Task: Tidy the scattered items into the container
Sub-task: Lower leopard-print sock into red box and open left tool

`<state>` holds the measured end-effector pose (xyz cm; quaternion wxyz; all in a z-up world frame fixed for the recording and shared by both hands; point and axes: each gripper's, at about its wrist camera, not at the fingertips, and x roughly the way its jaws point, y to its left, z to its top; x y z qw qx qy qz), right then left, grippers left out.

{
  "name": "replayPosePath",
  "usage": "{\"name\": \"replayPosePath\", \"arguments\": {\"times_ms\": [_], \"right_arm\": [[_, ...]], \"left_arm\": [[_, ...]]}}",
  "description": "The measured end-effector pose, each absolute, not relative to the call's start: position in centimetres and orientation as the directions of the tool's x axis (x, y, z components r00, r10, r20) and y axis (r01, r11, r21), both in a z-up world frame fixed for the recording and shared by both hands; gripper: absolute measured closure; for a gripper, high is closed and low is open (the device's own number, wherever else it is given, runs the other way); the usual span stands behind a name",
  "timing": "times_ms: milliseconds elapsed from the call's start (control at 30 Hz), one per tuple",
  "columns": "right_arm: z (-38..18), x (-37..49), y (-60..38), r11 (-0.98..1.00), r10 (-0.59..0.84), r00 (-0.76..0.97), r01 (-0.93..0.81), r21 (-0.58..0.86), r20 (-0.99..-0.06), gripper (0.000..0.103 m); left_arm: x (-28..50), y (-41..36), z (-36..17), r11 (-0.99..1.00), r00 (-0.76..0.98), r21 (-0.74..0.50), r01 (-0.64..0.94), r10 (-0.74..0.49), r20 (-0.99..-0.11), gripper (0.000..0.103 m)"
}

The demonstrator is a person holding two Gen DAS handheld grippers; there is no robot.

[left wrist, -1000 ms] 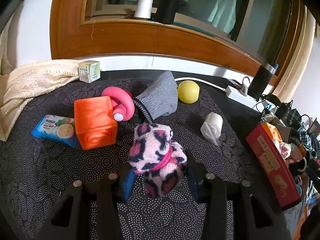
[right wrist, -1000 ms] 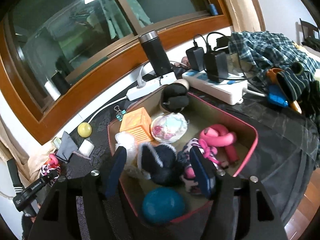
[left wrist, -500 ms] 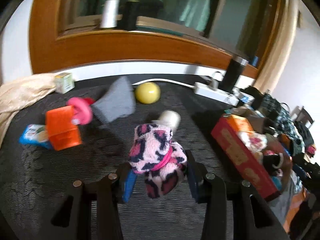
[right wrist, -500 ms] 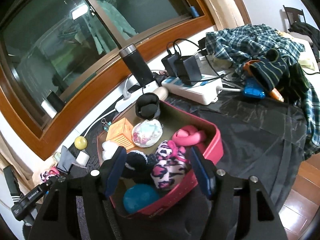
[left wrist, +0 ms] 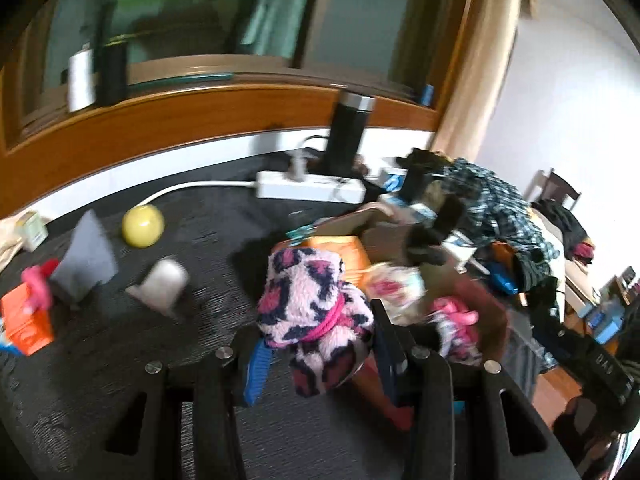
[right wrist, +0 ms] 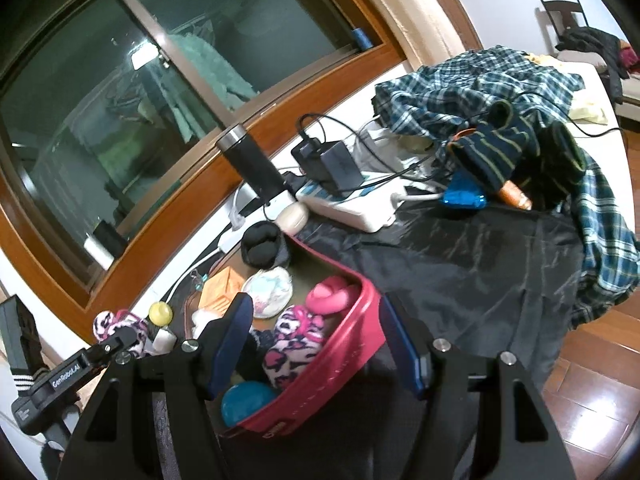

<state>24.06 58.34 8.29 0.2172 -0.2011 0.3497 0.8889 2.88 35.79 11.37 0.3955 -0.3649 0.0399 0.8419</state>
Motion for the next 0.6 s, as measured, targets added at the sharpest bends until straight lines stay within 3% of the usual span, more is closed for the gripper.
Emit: {"name": "replayPosePath", "arguments": {"times_ms": [233, 300, 367, 600], "right_arm": [[7.9, 24.5, 59.0, -0.653, 0.234, -0.831, -0.519, 0.552, -0.505, 0.034], [7.7, 24.4, 59.1, -0.652, 0.229, -0.831, -0.518, 0.553, -0.507, 0.034], [7.6, 24.3, 59.0, -0.655, 0.224, -0.831, -0.515, 0.552, -0.51, 0.034], [7.5, 24.1, 58.5, -0.671, 0.219, -0.831, -0.509, 0.539, -0.512, 0.034]], "left_arm": [[3.8, 41.5, 11.6, -0.584, -0.321, -0.258, -0.77, 0.703, -0.635, 0.054], [4.0, 43.1, 11.5, -0.551, -0.288, -0.269, -0.79, 0.72, -0.631, 0.046], [4.2, 44.8, 11.5, -0.518, -0.254, -0.28, -0.808, 0.736, -0.628, 0.025], [3.0, 43.6, 11.3, -0.562, -0.289, -0.286, -0.776, 0.72, -0.631, 0.025]]}}
